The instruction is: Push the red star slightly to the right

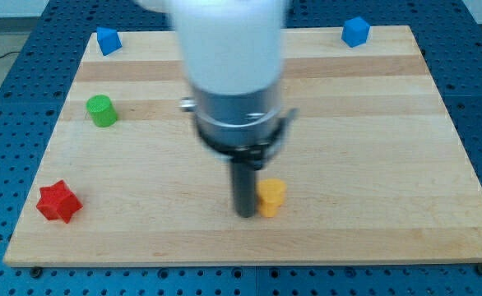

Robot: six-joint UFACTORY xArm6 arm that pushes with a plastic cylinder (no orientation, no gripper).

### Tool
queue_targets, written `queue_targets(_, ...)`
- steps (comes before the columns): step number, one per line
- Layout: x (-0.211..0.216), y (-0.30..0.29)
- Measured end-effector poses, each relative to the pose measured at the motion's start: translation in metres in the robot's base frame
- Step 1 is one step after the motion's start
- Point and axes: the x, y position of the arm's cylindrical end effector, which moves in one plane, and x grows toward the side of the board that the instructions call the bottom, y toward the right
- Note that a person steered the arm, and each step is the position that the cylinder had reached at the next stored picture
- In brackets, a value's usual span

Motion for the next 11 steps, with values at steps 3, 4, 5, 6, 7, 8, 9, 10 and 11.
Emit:
queue_targets(3,0.007,0.061)
queue_targets(4,0.035,-0.017)
queue_targets(5,0.048,-0.113)
queue_targets(6,0.052,-0.213)
queue_targets(7,0.045,-0.313)
queue_targets(8,0.025,-0.322)
queue_targets(9,-0.003,-0.301)
queue_targets(10,-0.024,-0.259)
queue_targets(11,-0.026,-0.215)
